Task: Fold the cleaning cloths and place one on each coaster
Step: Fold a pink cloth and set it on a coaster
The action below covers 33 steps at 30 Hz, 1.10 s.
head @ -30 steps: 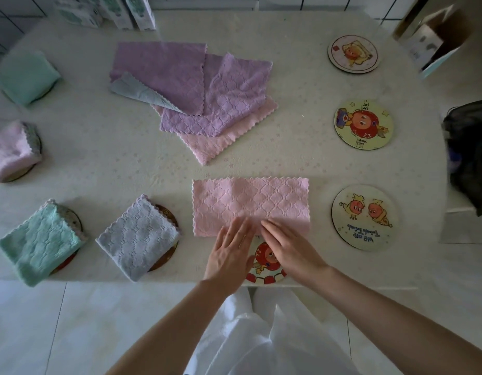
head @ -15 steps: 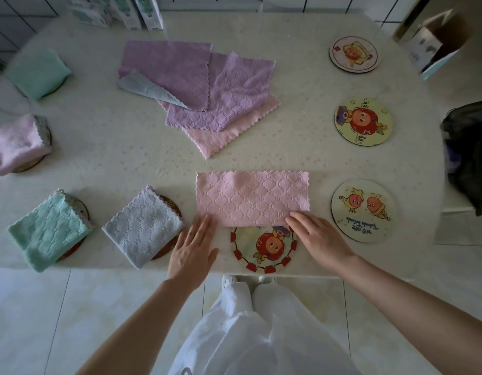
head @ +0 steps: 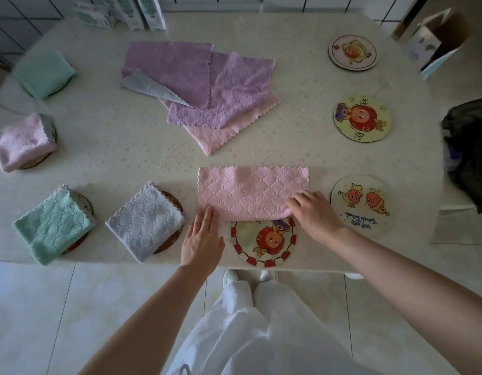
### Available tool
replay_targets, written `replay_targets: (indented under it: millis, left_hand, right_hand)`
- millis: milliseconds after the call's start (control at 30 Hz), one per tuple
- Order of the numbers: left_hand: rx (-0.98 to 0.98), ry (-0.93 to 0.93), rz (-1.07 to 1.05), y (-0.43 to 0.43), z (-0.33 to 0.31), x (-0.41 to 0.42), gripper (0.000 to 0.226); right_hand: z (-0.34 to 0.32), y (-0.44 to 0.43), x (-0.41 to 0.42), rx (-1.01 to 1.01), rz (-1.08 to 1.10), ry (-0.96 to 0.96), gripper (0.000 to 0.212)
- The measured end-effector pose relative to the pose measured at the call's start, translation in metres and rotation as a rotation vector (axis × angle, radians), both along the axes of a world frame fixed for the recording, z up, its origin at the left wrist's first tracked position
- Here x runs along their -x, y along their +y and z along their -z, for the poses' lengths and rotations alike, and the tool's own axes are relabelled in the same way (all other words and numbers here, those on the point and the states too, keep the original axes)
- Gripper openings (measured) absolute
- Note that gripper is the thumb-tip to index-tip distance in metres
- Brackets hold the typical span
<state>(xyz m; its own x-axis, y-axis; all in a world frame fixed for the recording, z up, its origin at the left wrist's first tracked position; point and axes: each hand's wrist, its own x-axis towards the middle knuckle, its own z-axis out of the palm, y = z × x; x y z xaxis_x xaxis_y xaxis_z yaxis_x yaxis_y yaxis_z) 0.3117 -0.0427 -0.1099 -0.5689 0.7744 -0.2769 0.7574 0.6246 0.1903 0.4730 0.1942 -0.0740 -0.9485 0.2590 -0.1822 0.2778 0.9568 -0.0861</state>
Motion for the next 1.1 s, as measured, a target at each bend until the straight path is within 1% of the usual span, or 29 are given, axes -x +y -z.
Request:
replay_targets:
  millis: [67, 100, 233, 300, 400, 467, 533, 600, 700, 733, 800, 933, 1000, 1100]
  left_hand:
    - [0.016, 0.000, -0.012, 0.004, -0.001, 0.000, 0.075]
    - [0.023, -0.002, -0.021, 0.008, -0.002, -0.001, 0.075]
    - [0.023, -0.059, -0.079, 0.030, -0.011, -0.004, 0.077]
    - [-0.007, -0.087, 0.005, 0.042, -0.015, -0.015, 0.080]
    - [-0.059, -0.217, 0.135, 0.057, -0.023, -0.048, 0.080]
    - [-0.068, -0.262, 0.151, 0.060, -0.026, -0.064, 0.074]
    - [-0.083, -0.223, 0.183, 0.058, -0.024, -0.069, 0.062]
    - [-0.123, -0.197, 0.231, 0.050, -0.019, -0.066, 0.055]
    - [-0.189, -0.234, 0.352, 0.037, -0.011, -0.054, 0.060]
    - [-0.205, -0.225, 0.402, 0.033, -0.009, -0.049, 0.059]
    - [-0.222, -0.202, 0.482, 0.025, -0.008, -0.039, 0.050]
    - [-0.223, -0.206, 0.615, 0.003, -0.007, -0.019, 0.047]
    - [-0.236, -0.217, 0.635, -0.008, -0.006, -0.011, 0.044]
    - [-0.259, -0.256, 0.616, -0.016, -0.006, -0.008, 0.042]
  right_hand:
    - [-0.007, 0.002, 0.000, -0.013, 0.014, 0.060, 0.023]
    - [-0.012, 0.002, -0.002, -0.012, 0.018, 0.096, 0.020]
    - [-0.026, -0.018, -0.014, 0.024, -0.023, 0.203, 0.019]
    - [-0.030, -0.034, -0.022, 0.078, -0.038, 0.227, 0.022]
    - [-0.036, -0.055, -0.029, 0.136, -0.066, 0.280, 0.021]
    - [-0.040, -0.066, -0.032, 0.192, -0.107, 0.290, 0.017]
    - [-0.042, -0.071, -0.036, 0.238, -0.143, 0.299, 0.012]
    - [-0.040, -0.068, -0.038, 0.252, -0.153, 0.313, 0.016]
    - [-0.026, -0.052, -0.043, 0.204, -0.153, 0.284, 0.019]
    - [-0.020, -0.046, -0.044, 0.178, -0.146, 0.255, 0.024]
    - [-0.010, -0.038, -0.047, 0.155, -0.144, 0.186, 0.046]
    - [-0.005, -0.033, -0.047, 0.065, -0.260, 0.087, 0.054]
    - [0.000, -0.036, -0.048, 0.016, -0.326, 0.024, 0.057]
    - [0.013, -0.045, -0.054, 0.018, -0.393, -0.062, 0.065]
